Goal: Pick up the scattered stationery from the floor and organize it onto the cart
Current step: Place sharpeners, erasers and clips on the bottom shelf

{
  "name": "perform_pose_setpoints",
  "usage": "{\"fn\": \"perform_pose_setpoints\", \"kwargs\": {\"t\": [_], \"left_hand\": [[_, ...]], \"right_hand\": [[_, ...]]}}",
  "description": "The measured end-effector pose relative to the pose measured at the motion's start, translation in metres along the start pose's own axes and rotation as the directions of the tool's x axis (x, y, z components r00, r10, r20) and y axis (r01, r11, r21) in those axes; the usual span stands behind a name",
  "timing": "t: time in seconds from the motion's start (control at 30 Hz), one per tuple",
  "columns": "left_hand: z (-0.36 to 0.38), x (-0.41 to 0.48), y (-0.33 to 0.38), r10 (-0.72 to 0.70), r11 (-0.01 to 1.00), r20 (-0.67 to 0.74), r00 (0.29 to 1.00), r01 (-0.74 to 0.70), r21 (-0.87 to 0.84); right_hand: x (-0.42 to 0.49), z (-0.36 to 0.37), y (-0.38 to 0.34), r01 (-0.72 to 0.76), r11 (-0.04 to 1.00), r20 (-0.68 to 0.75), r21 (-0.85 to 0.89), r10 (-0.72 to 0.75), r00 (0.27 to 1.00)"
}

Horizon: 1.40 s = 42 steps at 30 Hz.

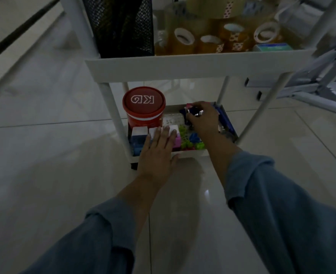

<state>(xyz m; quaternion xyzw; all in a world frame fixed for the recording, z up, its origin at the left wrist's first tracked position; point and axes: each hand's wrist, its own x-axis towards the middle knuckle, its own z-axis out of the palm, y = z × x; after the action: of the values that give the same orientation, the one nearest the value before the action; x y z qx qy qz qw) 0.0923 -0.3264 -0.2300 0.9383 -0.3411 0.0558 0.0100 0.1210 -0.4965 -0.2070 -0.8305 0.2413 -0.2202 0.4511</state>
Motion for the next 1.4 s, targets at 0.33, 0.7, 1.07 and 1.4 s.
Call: {"fn": "perform_pose_setpoints", "kwargs": {"t": [0.33,0.7,1.07,1.4], "left_hand": [[0.019,0.004,0.001,-0.008,0.994,-0.218,0.976,0.031,0.103],[0.016,0.005,0.002,-0.009,0.994,-0.167,0.986,0.027,0.107],[0.011,0.001,0.001,-0.018,0.999,-0.128,0.992,0.022,0.034],[-0.056,-0.04,0.021,0.09,0.961,0.074,0.993,-0.067,-0.268]], "right_hand": [[0.027,0.025,0.006,0.302,0.779,0.226,-0.55,-0.209,0.951],[0.025,0.015,0.018,0.358,0.641,0.265,-0.679,-0.241,0.934],[0.013,0.008,0.022,0.333,0.744,0.126,-0.579,-0.322,0.938],[-0.163,-0.065,0.031,0.226,0.952,-0.178,-0.206,-0.264,0.948]]}}
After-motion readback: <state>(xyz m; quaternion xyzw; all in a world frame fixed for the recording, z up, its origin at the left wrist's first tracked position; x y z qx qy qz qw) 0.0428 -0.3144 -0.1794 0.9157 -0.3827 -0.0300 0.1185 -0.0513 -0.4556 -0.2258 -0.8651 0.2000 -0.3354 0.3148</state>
